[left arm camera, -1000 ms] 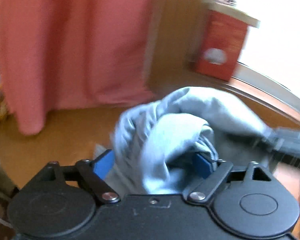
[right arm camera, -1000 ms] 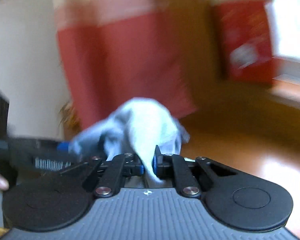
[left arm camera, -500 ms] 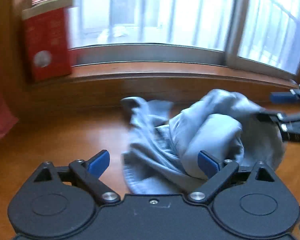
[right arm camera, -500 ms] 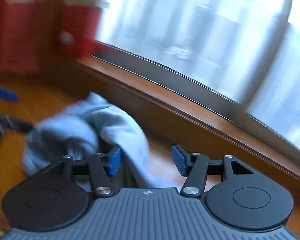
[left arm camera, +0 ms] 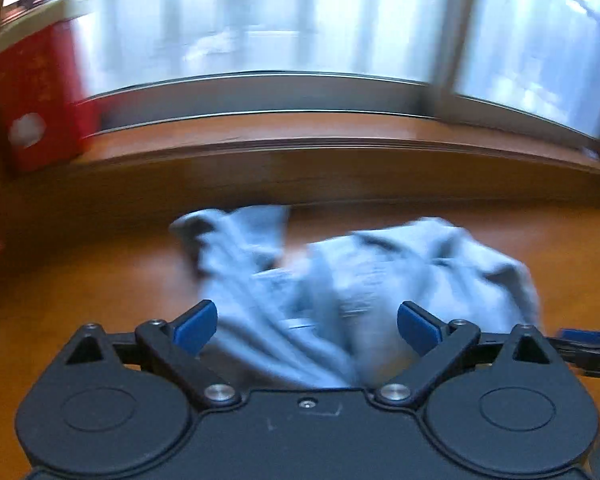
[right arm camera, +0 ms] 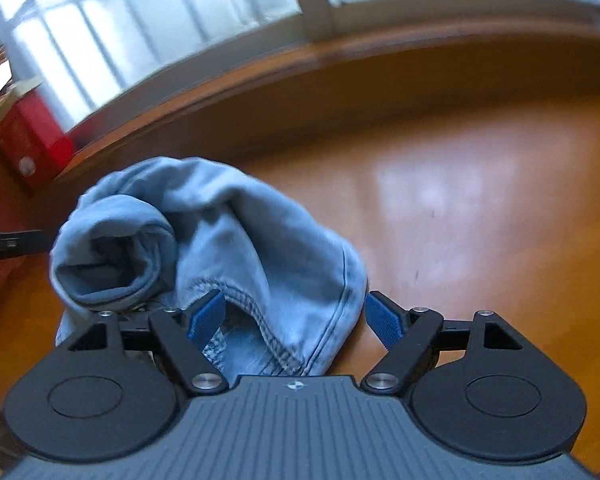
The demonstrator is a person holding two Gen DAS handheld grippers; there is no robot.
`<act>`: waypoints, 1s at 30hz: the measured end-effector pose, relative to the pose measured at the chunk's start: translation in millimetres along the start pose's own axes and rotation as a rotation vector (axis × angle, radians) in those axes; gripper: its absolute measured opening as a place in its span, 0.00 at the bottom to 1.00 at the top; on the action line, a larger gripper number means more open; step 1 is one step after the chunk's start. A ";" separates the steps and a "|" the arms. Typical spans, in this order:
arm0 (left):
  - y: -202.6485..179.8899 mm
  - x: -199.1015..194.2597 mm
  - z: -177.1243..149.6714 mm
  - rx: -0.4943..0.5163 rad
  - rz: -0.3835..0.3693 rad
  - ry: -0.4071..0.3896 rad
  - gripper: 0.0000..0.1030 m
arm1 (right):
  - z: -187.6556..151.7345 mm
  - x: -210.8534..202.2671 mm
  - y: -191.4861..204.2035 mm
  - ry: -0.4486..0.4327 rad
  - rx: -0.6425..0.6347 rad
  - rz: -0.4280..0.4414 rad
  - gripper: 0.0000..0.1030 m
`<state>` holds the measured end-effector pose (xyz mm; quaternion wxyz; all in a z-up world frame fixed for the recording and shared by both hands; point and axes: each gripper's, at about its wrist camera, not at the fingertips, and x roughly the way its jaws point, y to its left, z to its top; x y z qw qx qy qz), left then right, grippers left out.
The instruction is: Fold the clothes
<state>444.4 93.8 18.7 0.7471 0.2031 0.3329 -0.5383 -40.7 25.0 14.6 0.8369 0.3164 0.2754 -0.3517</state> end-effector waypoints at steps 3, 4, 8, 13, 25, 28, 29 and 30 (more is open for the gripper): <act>-22.1 11.5 -2.5 0.069 -0.084 0.032 0.98 | -17.8 1.7 12.2 0.014 0.071 -0.027 0.77; -27.9 18.2 -5.3 0.084 -0.115 0.046 0.98 | -23.0 0.8 15.5 0.021 0.088 -0.040 0.77; -34.3 44.3 -16.2 0.077 -0.189 0.062 0.98 | -46.4 0.1 44.8 0.036 0.064 -0.091 0.80; -12.6 66.5 -18.5 -0.011 -0.229 0.024 0.86 | -75.2 -5.1 89.3 0.007 -0.071 -0.157 0.78; 14.3 -61.2 32.0 0.054 -0.098 -0.408 0.28 | -60.1 -172.8 177.7 -0.549 -0.320 -0.170 0.09; -2.5 -103.4 54.4 0.122 -0.053 -0.525 0.42 | -38.6 -236.1 190.9 -0.723 -0.422 -0.232 0.09; -9.6 -106.7 58.8 0.143 -0.047 -0.529 0.51 | -29.7 -246.8 193.9 -0.756 -0.467 -0.276 0.09; -16.9 -104.5 61.9 0.166 -0.038 -0.518 0.67 | -20.8 -257.5 197.0 -0.787 -0.512 -0.321 0.10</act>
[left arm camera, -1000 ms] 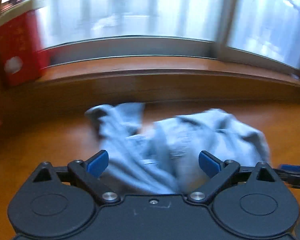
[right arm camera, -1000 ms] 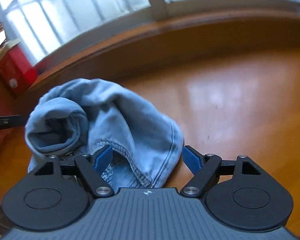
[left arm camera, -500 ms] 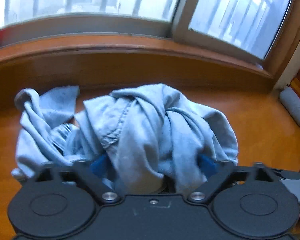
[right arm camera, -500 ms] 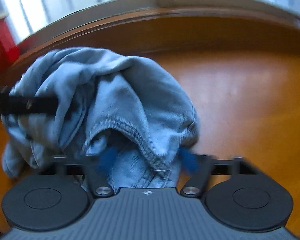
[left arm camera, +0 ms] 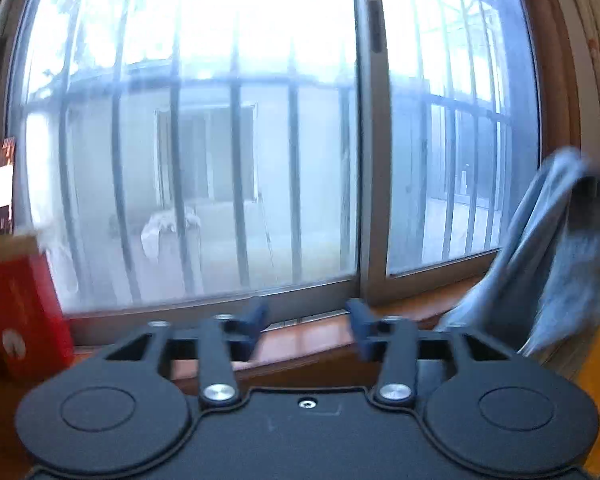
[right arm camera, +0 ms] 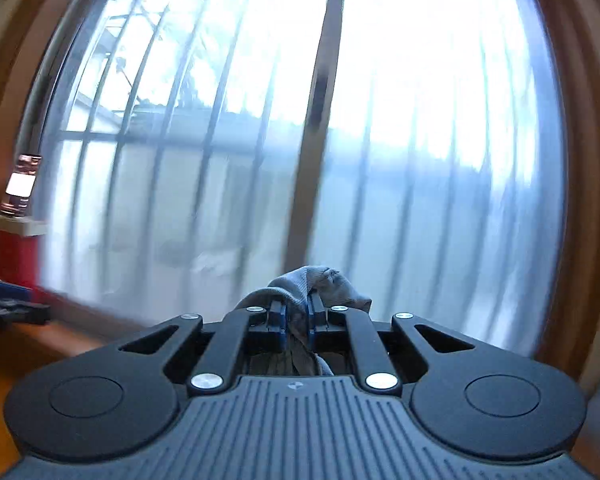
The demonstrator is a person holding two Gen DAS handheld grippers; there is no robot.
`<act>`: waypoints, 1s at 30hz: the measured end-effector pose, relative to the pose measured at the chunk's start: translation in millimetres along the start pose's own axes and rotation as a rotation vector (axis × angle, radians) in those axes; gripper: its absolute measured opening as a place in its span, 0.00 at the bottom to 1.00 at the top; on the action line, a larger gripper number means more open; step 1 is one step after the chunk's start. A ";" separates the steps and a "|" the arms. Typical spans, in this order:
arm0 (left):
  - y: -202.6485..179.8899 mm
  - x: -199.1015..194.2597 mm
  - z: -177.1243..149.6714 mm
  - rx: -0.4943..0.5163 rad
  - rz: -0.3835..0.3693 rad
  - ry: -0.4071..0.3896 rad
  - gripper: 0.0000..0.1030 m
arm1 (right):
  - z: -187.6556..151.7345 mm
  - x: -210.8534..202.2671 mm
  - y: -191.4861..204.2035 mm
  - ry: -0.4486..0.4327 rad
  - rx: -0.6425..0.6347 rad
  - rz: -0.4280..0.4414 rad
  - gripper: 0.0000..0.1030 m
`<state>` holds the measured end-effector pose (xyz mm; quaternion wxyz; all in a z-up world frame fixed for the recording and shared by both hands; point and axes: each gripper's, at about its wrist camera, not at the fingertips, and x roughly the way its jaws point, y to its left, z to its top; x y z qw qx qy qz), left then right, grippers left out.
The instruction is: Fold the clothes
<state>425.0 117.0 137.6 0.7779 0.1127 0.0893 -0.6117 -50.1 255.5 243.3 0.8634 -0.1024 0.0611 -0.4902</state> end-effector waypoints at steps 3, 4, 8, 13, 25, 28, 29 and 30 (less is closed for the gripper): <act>-24.6 22.6 -10.9 0.059 -0.010 0.079 0.84 | 27.8 8.4 -22.6 -0.029 -0.128 -0.110 0.16; -33.0 33.0 -19.2 0.068 -0.025 0.119 0.87 | 23.2 33.6 -40.2 0.036 -0.139 -0.144 0.26; -65.7 71.6 -61.4 0.064 -0.118 0.308 0.87 | -42.6 91.8 -79.2 0.379 -0.306 -0.337 0.81; -114.8 102.8 -105.3 0.113 -0.249 0.479 0.87 | -113.4 41.6 -94.5 0.556 -0.374 -0.465 0.78; -263.6 182.2 -91.7 0.190 -0.537 0.404 0.89 | -191.7 -29.5 -90.8 0.745 -0.093 -0.362 0.81; -288.6 213.8 -96.5 0.195 -0.502 0.404 0.80 | -193.1 -6.7 -90.2 0.683 -0.115 -0.238 0.81; -288.5 221.4 -97.7 0.170 -0.491 0.409 0.74 | -194.0 -1.2 -82.8 0.674 -0.132 -0.204 0.82; -287.0 228.7 -97.3 0.134 -0.486 0.412 0.65 | -194.7 4.2 -75.0 0.665 -0.150 -0.171 0.82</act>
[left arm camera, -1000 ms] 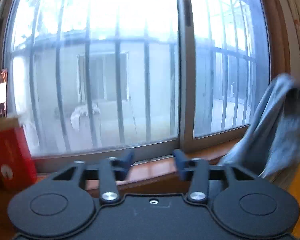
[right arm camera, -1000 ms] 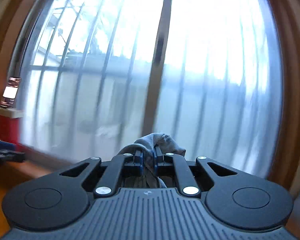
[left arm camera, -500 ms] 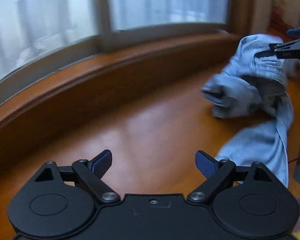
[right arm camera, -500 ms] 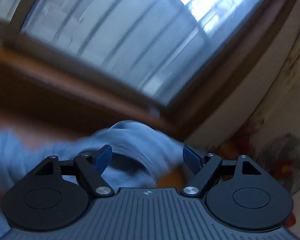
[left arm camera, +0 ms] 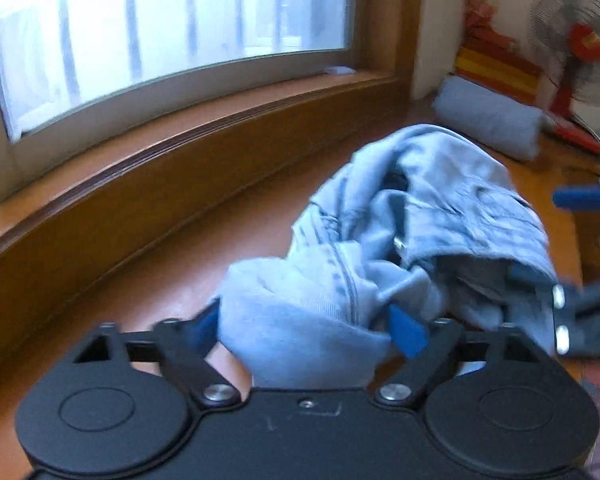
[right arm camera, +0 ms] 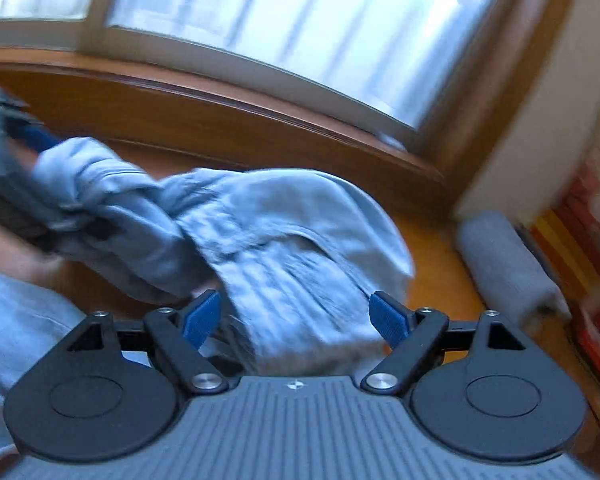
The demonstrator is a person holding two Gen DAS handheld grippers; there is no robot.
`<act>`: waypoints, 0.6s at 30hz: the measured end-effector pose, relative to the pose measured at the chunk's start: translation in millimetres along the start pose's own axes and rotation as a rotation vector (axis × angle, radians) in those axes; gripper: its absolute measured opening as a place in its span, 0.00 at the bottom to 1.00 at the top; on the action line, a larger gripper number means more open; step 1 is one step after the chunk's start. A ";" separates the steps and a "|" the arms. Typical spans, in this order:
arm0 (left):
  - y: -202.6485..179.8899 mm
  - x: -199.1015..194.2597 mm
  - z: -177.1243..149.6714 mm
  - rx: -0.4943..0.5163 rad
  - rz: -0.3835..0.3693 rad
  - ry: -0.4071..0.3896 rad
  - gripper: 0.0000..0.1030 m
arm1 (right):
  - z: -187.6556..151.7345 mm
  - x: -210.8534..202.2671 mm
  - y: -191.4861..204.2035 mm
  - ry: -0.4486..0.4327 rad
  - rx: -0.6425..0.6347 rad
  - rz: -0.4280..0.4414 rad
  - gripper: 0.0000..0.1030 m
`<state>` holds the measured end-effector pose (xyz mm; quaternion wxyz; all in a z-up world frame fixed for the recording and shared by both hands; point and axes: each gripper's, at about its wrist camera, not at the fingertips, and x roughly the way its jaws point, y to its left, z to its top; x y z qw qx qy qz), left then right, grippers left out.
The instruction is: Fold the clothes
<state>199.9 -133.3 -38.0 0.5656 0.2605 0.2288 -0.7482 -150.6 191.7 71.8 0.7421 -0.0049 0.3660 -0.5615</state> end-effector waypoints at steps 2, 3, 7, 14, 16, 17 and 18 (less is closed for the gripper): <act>11.2 3.9 4.1 -0.069 -0.017 -0.009 0.53 | 2.9 24.1 2.5 -0.011 -0.055 0.000 0.81; 15.0 3.8 4.9 -0.085 -0.017 -0.012 0.48 | 4.2 36.3 3.5 -0.016 -0.082 0.000 0.79; 25.8 -6.0 8.2 -0.110 0.027 -0.055 0.37 | 24.3 74.2 5.7 0.041 -0.044 -0.032 0.08; 75.6 -114.0 15.2 -0.186 0.228 -0.254 0.36 | 105.6 -45.4 -31.5 -0.376 0.255 0.049 0.06; 100.2 -162.3 6.8 -0.245 0.291 -0.304 0.37 | 129.3 -77.8 -40.7 -0.483 0.317 0.084 0.07; 112.8 -186.0 -0.4 -0.284 0.316 -0.316 0.37 | 137.5 -91.6 -44.1 -0.527 0.341 0.095 0.07; 123.7 -206.3 -9.0 -0.325 0.334 -0.322 0.39 | 148.3 -101.9 -47.0 -0.565 0.368 0.096 0.07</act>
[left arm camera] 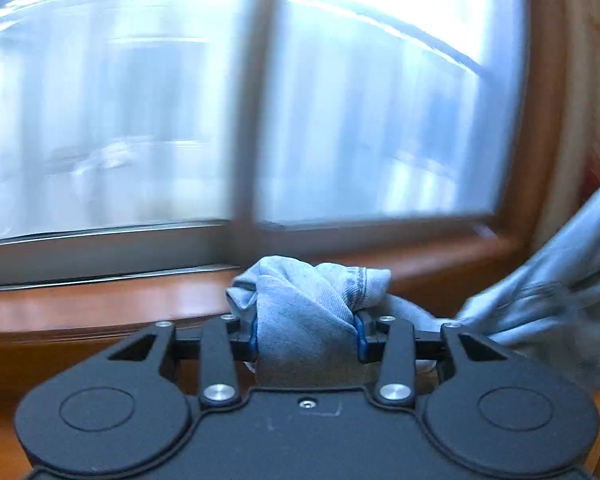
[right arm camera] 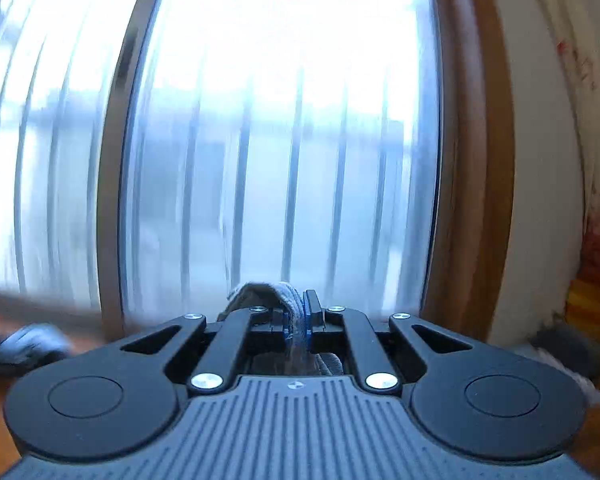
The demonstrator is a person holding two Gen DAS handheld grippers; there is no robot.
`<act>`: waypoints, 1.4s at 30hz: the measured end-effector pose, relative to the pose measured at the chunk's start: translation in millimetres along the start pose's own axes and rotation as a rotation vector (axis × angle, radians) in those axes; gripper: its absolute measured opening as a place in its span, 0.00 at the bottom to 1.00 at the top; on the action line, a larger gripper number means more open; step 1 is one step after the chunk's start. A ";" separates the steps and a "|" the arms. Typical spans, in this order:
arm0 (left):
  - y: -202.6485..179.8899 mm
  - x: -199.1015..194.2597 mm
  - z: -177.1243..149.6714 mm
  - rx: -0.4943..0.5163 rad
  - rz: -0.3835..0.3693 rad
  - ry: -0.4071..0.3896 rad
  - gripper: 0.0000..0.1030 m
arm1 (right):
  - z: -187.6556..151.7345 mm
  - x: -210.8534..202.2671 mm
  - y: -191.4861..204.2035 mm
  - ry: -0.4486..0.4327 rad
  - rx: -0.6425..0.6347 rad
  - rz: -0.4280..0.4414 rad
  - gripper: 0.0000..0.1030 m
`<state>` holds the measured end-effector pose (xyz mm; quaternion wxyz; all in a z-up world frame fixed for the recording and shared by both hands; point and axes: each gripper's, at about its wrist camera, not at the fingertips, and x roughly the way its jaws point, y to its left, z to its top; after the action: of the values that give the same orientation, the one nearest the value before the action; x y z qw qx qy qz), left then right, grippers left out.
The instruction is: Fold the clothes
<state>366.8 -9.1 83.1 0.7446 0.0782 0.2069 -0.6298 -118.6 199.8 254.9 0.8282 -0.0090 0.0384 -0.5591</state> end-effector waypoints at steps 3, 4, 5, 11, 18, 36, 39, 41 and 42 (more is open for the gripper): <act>51.6 -47.0 4.7 -0.098 0.071 -0.005 0.47 | 23.3 19.9 -2.8 -0.002 0.107 0.004 0.07; 62.5 -59.0 2.2 -0.096 0.094 0.003 0.55 | 25.1 35.4 -5.4 0.019 0.136 0.000 0.07; 71.5 -68.7 -0.8 -0.092 0.122 0.014 0.62 | 26.9 50.8 -8.0 0.039 0.165 -0.004 0.08; 103.1 -73.3 -49.5 -0.098 0.237 0.244 0.79 | -52.6 223.6 20.6 0.485 0.044 -0.135 0.86; 106.4 -83.4 -92.8 -0.031 0.239 0.377 0.79 | -123.1 224.8 114.6 0.702 -0.074 -0.101 0.76; -1.8 1.0 -129.4 0.020 -0.195 0.519 0.34 | -235.0 168.1 208.2 0.845 -0.054 0.152 0.68; 26.0 -13.2 -115.1 -0.060 -0.175 0.456 0.12 | -230.8 185.1 221.9 0.800 -0.042 0.129 0.12; 48.0 -36.8 -96.0 -0.099 -0.112 0.365 0.11 | -217.0 196.9 221.8 0.745 0.046 0.134 0.10; 59.6 -51.5 -84.4 -0.119 -0.070 0.309 0.11 | -198.2 198.9 214.8 0.683 0.114 0.139 0.10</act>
<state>400.7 81.0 19.3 0.6848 0.1224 0.3585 -0.6226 139.5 101.5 34.3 0.8028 0.2276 0.2824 -0.4732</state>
